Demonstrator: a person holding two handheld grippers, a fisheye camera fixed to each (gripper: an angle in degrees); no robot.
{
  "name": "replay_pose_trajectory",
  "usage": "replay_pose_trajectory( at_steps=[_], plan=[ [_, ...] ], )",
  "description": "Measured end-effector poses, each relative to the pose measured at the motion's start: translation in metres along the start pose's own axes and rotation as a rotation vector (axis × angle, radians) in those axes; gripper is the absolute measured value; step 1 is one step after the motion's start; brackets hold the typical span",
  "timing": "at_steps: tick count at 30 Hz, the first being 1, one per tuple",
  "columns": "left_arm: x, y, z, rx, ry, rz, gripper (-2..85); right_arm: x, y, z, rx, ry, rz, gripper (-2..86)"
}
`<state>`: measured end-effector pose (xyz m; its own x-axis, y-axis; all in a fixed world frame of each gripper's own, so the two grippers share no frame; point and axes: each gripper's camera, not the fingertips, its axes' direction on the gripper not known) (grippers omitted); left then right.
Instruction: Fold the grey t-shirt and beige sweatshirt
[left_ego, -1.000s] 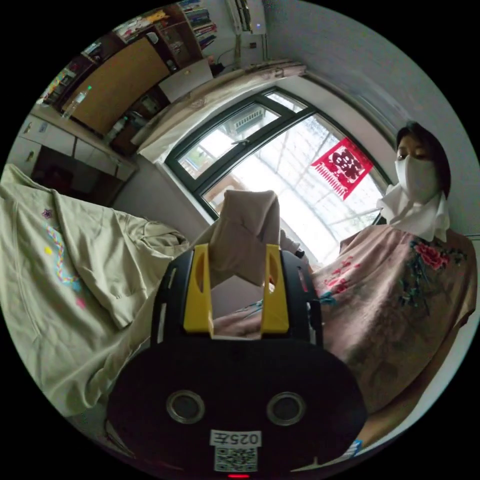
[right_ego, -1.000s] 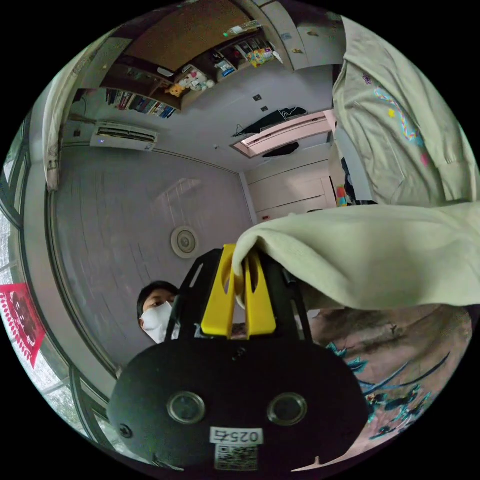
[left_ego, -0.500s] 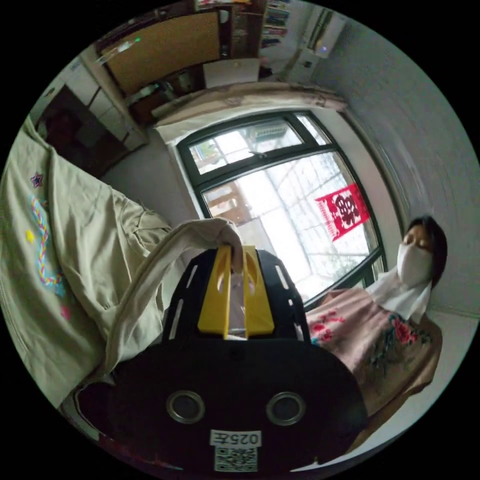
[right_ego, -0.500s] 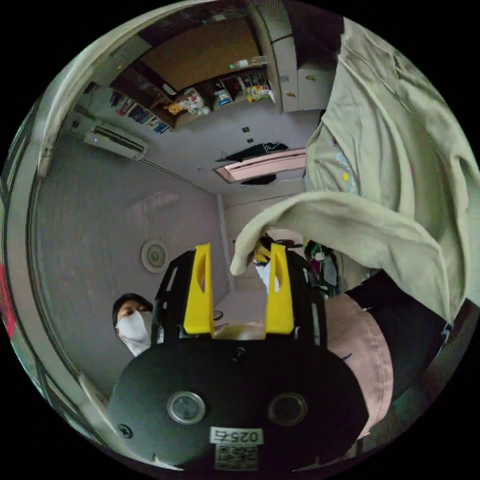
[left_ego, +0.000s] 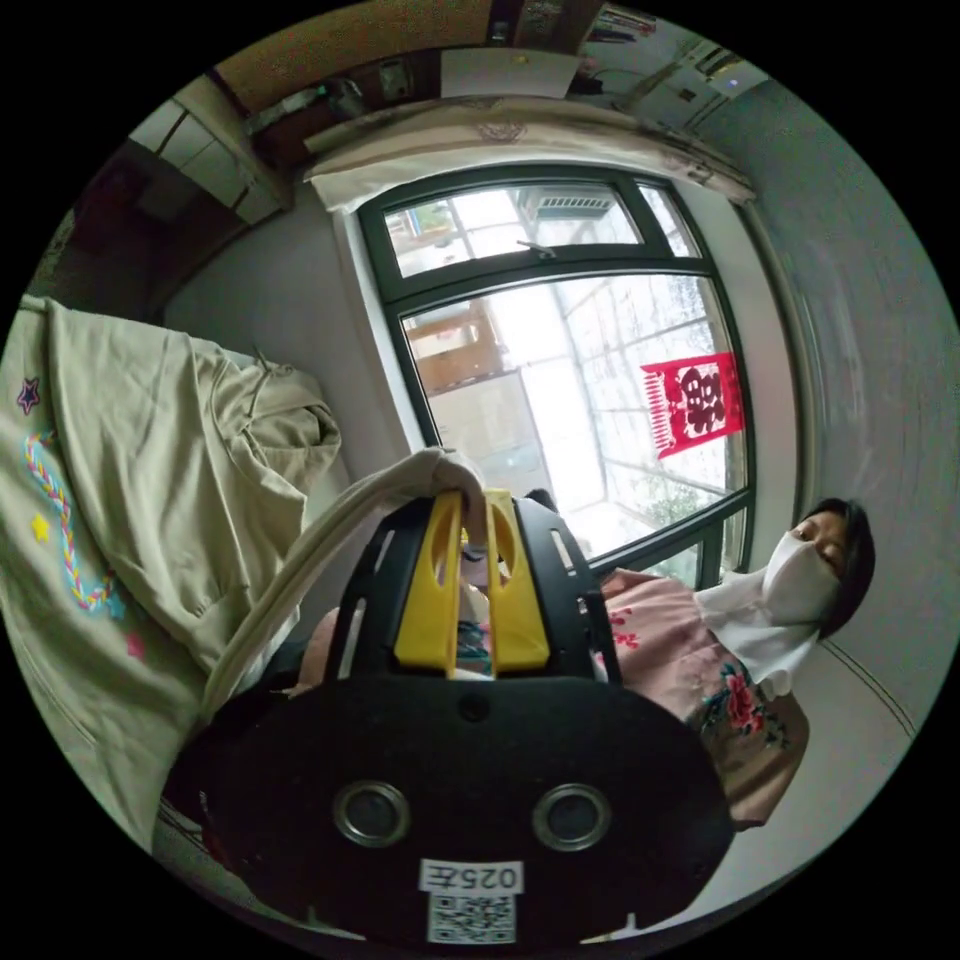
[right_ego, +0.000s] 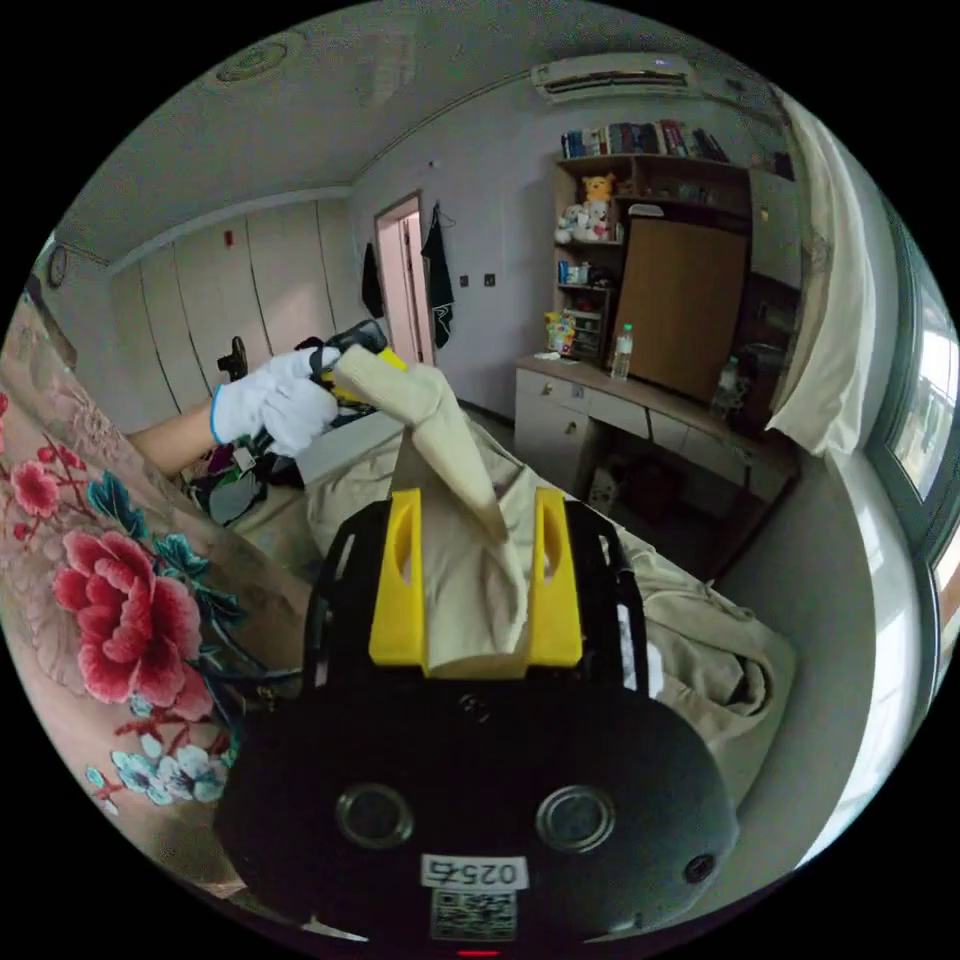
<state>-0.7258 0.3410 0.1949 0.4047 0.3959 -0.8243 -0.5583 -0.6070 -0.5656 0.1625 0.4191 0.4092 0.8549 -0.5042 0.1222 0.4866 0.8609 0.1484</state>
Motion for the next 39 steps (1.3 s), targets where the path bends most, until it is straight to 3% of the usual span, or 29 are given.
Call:
replay_pose_trajectory(
  at_steps=[2, 6, 9, 10, 12, 14, 19, 21, 23, 26, 28, 30, 33, 39],
  plan=[
    [0.008, 0.004, 0.001, -0.043, -0.045, 0.057, 0.3, -0.011, -0.003, 0.009, -0.034, -0.065, 0.014, 1.4],
    [0.037, 0.035, -0.012, 0.025, -0.12, 0.314, 4.5, -0.018, -0.021, 0.001, -0.018, -0.336, 0.052, -0.4],
    [0.07, 0.092, -0.037, 0.217, -0.198, 0.61, 14.7, -0.025, -0.028, -0.013, 0.017, -0.43, 0.08, -0.6],
    [0.08, 0.118, -0.045, 0.323, -0.302, 0.687, 18.4, -0.029, -0.03, -0.017, 0.025, -0.448, 0.074, -0.7],
    [0.085, 0.143, -0.05, 0.363, -0.448, 0.714, 20.4, -0.035, -0.031, -0.021, 0.037, -0.495, 0.063, -0.8],
    [0.064, 0.148, -0.046, 0.242, -0.473, 0.626, 20.5, -0.045, -0.033, -0.022, 0.043, -0.534, 0.047, -0.8],
    [-0.005, 0.134, -0.033, 0.121, -0.285, 0.477, 20.1, -0.058, -0.04, -0.02, 0.018, -0.688, 0.021, -0.8],
    [-0.027, 0.126, -0.033, 0.096, -0.112, 0.442, 19.8, -0.061, -0.044, -0.022, 0.012, -0.769, 0.011, -0.8],
    [-0.047, 0.113, -0.03, 0.06, 0.218, 0.402, 19.1, -0.063, -0.052, -0.026, 0.019, -0.855, 0.011, -0.8],
    [-0.054, 0.099, -0.012, -0.073, 0.475, 0.401, 17.6, -0.065, -0.061, -0.027, 0.009, -0.943, 0.038, -0.8],
    [-0.053, 0.093, -0.001, -0.106, 0.508, 0.421, 16.5, -0.071, -0.066, -0.026, -0.021, -0.964, 0.028, -0.8],
    [-0.048, 0.089, 0.006, -0.11, 0.544, 0.464, 9.9, -0.078, -0.07, -0.027, -0.054, -0.938, 0.011, -0.8],
    [-0.025, 0.089, 0.004, -0.151, 0.644, 0.566, 2.5, -0.081, -0.07, -0.034, -0.059, -0.791, 0.062, -0.7],
    [-0.013, 0.111, -0.051, -0.048, 0.34, 0.508, 0.8, -0.049, -0.055, -0.047, -0.083, -0.444, 0.262, -0.7]
  ],
)
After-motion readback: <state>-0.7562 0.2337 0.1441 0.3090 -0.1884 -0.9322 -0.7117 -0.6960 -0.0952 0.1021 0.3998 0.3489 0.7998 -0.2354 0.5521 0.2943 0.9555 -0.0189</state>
